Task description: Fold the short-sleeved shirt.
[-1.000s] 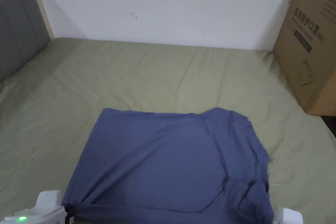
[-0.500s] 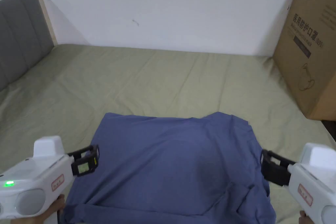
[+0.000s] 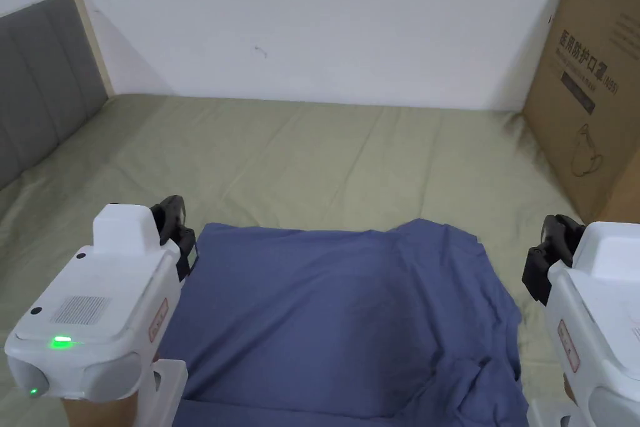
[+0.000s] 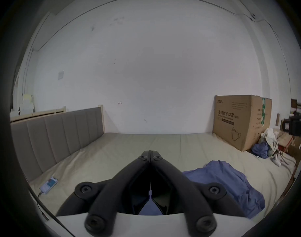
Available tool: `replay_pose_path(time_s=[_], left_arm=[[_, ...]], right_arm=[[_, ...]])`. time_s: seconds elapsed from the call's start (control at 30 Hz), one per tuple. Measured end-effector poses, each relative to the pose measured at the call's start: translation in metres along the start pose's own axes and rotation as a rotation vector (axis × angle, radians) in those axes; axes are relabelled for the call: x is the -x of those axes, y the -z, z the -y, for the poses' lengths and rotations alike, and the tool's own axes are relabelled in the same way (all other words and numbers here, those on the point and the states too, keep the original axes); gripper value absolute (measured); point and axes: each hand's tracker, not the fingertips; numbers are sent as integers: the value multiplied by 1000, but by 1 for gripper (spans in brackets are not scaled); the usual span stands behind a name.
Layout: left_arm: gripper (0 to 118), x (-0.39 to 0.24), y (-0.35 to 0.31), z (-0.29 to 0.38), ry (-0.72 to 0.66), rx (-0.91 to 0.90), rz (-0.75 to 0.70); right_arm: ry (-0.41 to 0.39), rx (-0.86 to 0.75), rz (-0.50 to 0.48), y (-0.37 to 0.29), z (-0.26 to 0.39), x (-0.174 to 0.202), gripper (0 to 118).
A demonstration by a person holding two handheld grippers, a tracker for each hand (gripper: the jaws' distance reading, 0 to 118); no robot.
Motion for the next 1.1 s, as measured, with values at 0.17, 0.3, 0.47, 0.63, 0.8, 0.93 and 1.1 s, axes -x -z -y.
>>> replay_pose_path(time_s=[0.17, 0.3, 0.47, 0.63, 0.8, 0.93, 1.1], left_arm=[[0, -3, 4, 5, 2, 51, 29], [0, 10, 14, 20, -31, 199, 30], [0, 44, 20, 66, -110, 406, 2], [0, 79, 14, 115, -201, 593, 1], [58, 102, 13, 156, -237, 772, -48], [96, 106, 12, 176, -247, 814, -88], [97, 100, 21, 194, -156, 848, -107]], right_arm=[[11, 22, -13, 2, 3, -1, 0], [4, 29, -14, 3, 5, -2, 0], [4, 55, -27, 6, 10, -3, 0], [-10, 86, -49, 9, 14, 0, 0], [-5, 111, -54, 12, 21, 3, 0], [-20, 145, -56, 17, 27, 6, 0], [-31, 185, -57, 20, 38, 7, 0]])
